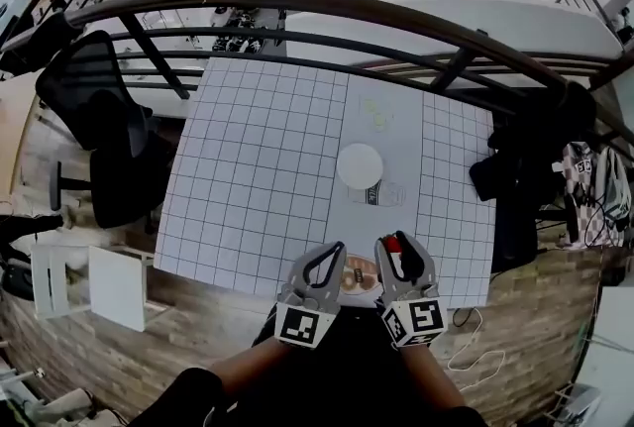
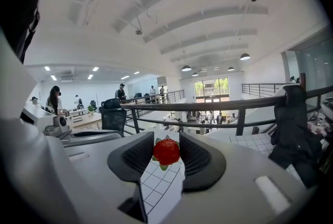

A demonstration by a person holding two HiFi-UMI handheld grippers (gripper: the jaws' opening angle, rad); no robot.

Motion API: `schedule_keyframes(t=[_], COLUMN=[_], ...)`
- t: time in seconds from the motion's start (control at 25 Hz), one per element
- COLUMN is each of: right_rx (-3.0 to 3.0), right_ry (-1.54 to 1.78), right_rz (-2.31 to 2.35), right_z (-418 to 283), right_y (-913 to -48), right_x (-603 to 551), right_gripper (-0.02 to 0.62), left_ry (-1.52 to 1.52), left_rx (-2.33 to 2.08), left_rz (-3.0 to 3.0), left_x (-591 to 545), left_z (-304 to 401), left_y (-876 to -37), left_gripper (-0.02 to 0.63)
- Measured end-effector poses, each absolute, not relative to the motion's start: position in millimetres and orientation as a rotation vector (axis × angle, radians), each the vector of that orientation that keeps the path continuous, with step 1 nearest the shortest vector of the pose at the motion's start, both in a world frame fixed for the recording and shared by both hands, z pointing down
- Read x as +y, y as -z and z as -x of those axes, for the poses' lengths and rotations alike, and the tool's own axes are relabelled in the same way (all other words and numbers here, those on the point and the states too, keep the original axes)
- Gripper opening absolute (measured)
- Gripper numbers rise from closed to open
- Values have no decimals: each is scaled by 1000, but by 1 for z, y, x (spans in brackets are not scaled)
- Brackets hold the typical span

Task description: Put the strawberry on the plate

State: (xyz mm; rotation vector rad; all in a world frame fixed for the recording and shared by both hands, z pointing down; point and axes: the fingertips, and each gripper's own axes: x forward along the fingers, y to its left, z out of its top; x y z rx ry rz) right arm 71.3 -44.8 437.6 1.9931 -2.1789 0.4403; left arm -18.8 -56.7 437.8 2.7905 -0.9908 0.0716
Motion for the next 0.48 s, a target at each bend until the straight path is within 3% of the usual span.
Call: schedule_keyframes(t=[0.48], right_rx=[-2217], right_ry=[-460], right_rz=[-1957], right_z=[-115], right_y=[-456], right_x=[-80], right_gripper=[150], left_ry=[-140], left_rx=[-1145], left_rz=[-2729], left_x=[-98], left_z=[-4], left_y=[-447], left_gripper=[9])
